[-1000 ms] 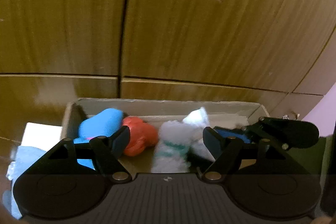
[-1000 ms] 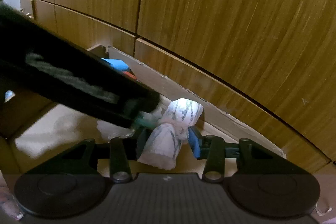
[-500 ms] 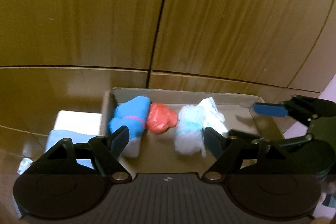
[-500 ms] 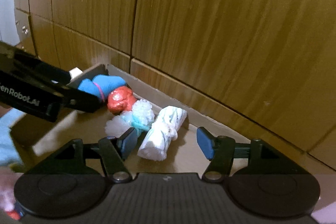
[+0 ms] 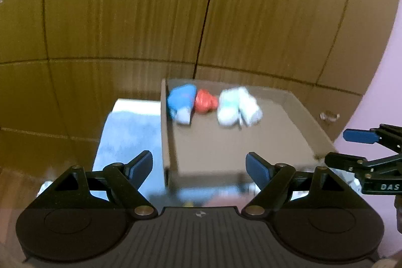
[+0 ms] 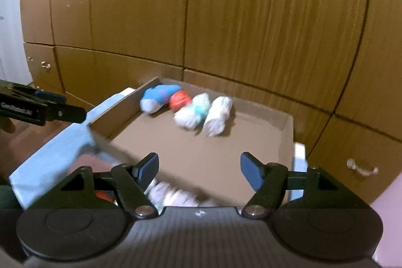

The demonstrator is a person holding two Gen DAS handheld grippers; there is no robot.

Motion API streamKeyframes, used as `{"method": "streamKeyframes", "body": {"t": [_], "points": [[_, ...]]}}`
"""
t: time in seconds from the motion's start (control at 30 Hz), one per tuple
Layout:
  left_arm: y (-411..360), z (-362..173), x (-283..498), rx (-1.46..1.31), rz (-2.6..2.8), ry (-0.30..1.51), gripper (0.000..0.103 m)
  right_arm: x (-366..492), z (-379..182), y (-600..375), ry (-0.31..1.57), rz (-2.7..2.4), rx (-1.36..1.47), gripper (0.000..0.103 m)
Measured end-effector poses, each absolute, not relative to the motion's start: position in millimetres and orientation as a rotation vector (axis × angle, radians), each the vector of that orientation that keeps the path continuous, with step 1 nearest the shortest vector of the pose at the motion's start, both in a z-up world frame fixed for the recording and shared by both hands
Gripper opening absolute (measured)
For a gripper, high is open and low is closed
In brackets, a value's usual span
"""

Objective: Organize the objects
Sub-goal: 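Withdraw both tools from the tray toward the remaining socks, then grasp the grey sock with the left tool while the right tool grasps the white blue-trimmed sock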

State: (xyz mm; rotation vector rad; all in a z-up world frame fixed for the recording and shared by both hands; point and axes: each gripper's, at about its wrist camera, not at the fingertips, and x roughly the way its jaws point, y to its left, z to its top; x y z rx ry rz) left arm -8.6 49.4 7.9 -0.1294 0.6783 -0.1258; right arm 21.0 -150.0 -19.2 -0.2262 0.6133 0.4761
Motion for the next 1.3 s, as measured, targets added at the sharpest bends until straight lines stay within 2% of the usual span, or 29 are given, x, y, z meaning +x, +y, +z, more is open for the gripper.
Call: {"method": "streamKeyframes", "body": {"t": [0.27,0.33,0.53,0.83,1.13,1.3], "points": [[38,-14,-57,-0.077,-0.130,0.678,0.085,-33,-29,-147,0.593,0.471,-0.178,0.071],[36,-22,-68,-0.070,-0.130,0.687,0.085,-42,-34,-144,0.596,0.467,-0.166,0.074],[28,-37,-88,-0.042,-0.163,0.706,0.086,-58,-65,-131,0.646,0.478,-0.110,0.075],[22,-64,-88,-0.029,-0.214,0.755,0.086,-48,-93,-122,0.679,0.472,-0.144,0.077],[19,-66,-89,0.089,-0.154,0.733,0.095,-63,-90,-138,0.636,0.355,-0.180,0.081],[6,-74,-84,0.106,-0.164,0.752,0.091,-66,-93,-139,0.652,0.360,-0.136,0.081]]}}
